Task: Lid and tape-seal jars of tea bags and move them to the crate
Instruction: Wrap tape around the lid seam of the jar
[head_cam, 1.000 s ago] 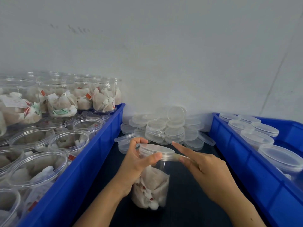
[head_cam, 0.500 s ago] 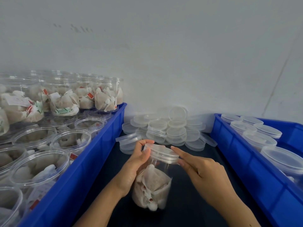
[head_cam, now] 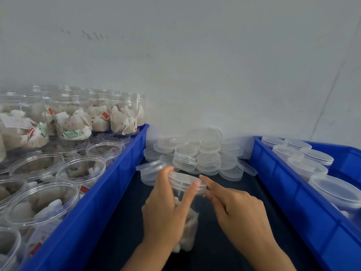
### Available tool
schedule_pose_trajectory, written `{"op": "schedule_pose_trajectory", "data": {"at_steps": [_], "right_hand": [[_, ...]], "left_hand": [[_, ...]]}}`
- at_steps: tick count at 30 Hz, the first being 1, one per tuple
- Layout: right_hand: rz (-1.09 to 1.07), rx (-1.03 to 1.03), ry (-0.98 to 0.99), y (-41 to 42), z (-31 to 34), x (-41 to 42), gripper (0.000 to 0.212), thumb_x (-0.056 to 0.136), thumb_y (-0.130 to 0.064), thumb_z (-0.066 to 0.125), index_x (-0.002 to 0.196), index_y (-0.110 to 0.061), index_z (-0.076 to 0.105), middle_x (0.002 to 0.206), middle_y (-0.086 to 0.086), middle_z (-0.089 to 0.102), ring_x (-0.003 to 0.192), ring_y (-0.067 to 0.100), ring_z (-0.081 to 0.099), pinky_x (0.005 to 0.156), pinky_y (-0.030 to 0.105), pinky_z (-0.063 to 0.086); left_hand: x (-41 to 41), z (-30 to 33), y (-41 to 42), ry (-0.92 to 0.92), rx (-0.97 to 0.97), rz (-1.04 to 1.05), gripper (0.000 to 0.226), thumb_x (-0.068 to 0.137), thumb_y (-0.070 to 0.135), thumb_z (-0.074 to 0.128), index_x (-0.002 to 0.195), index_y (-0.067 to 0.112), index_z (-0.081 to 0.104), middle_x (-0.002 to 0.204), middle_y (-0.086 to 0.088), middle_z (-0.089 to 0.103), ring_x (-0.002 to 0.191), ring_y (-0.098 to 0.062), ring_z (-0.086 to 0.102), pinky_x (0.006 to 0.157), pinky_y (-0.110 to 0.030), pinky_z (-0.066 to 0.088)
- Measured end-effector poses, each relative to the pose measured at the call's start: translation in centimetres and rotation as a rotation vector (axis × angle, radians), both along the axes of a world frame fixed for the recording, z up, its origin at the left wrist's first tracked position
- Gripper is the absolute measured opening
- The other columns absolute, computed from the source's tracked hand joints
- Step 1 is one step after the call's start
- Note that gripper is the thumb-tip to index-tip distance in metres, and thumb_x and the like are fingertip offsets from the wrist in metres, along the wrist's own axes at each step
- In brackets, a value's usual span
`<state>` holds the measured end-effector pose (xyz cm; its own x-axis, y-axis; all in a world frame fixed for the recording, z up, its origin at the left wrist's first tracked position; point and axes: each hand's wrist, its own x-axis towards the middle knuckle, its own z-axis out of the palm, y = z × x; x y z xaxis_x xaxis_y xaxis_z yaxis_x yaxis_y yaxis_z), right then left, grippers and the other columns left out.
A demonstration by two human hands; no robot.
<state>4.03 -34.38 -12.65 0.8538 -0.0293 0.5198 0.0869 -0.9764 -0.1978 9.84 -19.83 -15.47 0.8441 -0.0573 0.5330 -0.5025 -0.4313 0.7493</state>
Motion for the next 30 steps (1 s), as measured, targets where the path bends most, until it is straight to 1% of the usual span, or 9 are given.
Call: {"op": "schedule_pose_trajectory", "data": {"at_steps": [3, 7, 11, 13, 16, 20, 25, 27, 30], "right_hand": [[-0.003, -0.007, 0.018, 0.0, 0.0, 0.1, 0.045, 0.099, -0.045, 0.031, 0.142, -0.059, 0.028, 0.071, -0.012, 0.055, 0.066, 0.009, 0.054, 0.057, 0.021, 0.042], [-0.016, -0.018, 0.011, 0.1, -0.1, 0.1, 0.046, 0.098, -0.052, 0.022, 0.143, -0.058, 0.026, 0.075, -0.012, 0.057, 0.069, 0.008, 0.055, 0.058, 0.018, 0.041], [-0.032, 0.008, 0.040, -0.1, 0.3, 0.1, 0.063, 0.087, -0.062, 0.005, 0.142, -0.052, 0.033, 0.091, -0.014, 0.064, 0.083, 0.005, 0.060, 0.070, 0.019, 0.047], [-0.042, 0.005, 0.068, -0.1, 0.4, 0.2, 0.055, 0.093, -0.060, 0.013, 0.142, -0.048, 0.036, 0.100, -0.015, 0.065, 0.091, 0.005, 0.060, 0.077, 0.019, 0.047], [-0.048, 0.023, 0.075, -0.3, 0.2, 0.3, 0.045, 0.100, -0.053, 0.024, 0.141, -0.042, 0.038, 0.104, -0.014, 0.064, 0.094, 0.005, 0.059, 0.079, 0.021, 0.045], [-0.058, 0.022, 0.097, -0.5, 0.4, 0.7, 0.041, 0.102, -0.048, 0.025, 0.139, -0.037, 0.039, 0.115, -0.010, 0.063, 0.103, 0.009, 0.058, 0.088, 0.027, 0.045], [-0.006, 0.089, 0.166, -1.2, 0.6, 0.3, 0.046, 0.101, -0.049, 0.028, 0.146, -0.050, 0.022, 0.124, -0.016, 0.059, 0.108, 0.003, 0.053, 0.082, 0.022, 0.036], [0.034, 0.176, 0.223, -1.5, 0.7, 0.2, 0.046, 0.099, -0.050, 0.030, 0.143, -0.059, 0.020, 0.131, -0.022, 0.055, 0.116, 0.001, 0.051, 0.086, 0.021, 0.035], [0.116, 0.343, 0.255, -2.1, 0.8, 0.3, 0.042, 0.091, -0.062, 0.030, 0.132, -0.070, 0.027, 0.132, -0.026, 0.055, 0.122, 0.000, 0.050, 0.097, 0.022, 0.041]], "left_hand": [[0.0, 0.3, 0.0, 0.041, 0.030, 0.010, 0.093, 0.051, 0.095, 0.046, 0.129, 0.046, 0.031, 0.099, 0.030, 0.049, 0.086, 0.009, 0.052, 0.071, -0.012, 0.036], [0.7, 0.4, 0.2, 0.091, -0.024, -0.039, 0.072, 0.045, 0.093, 0.052, 0.105, 0.059, 0.029, 0.091, 0.032, 0.052, 0.087, 0.018, 0.051, 0.066, -0.008, 0.036], [1.6, 0.6, 0.7, 0.155, -0.099, -0.109, 0.074, 0.040, 0.089, 0.061, 0.102, 0.052, 0.042, 0.093, 0.025, 0.058, 0.086, 0.011, 0.057, 0.074, -0.018, 0.051], [1.8, 0.6, 1.0, 0.161, -0.122, -0.132, 0.077, 0.040, 0.084, 0.064, 0.106, 0.048, 0.046, 0.096, 0.023, 0.060, 0.088, 0.007, 0.060, 0.080, -0.024, 0.055], [2.1, 0.4, 1.3, 0.192, -0.184, -0.193, 0.077, 0.040, 0.076, 0.071, 0.107, 0.044, 0.050, 0.101, 0.020, 0.063, 0.091, 0.006, 0.062, 0.083, -0.024, 0.054], [2.3, 0.6, 1.3, 0.267, -0.288, -0.293, 0.079, 0.041, 0.069, 0.083, 0.107, 0.038, 0.053, 0.104, 0.012, 0.065, 0.091, 0.000, 0.064, 0.081, -0.022, 0.052], [2.1, 0.4, 1.5, 0.316, -0.339, -0.401, 0.079, 0.042, 0.057, 0.083, 0.111, 0.030, 0.056, 0.099, 0.010, 0.070, 0.089, -0.001, 0.067, 0.075, -0.016, 0.052], [2.2, 0.4, 1.5, 0.357, -0.395, -0.478, 0.080, 0.043, 0.049, 0.084, 0.113, 0.023, 0.057, 0.098, 0.009, 0.072, 0.088, -0.005, 0.069, 0.072, -0.012, 0.052], [2.4, 0.3, 1.6, 0.409, -0.452, -0.567, 0.081, 0.043, 0.045, 0.085, 0.114, 0.019, 0.058, 0.099, 0.004, 0.073, 0.091, -0.011, 0.070, 0.073, -0.016, 0.053]]}}
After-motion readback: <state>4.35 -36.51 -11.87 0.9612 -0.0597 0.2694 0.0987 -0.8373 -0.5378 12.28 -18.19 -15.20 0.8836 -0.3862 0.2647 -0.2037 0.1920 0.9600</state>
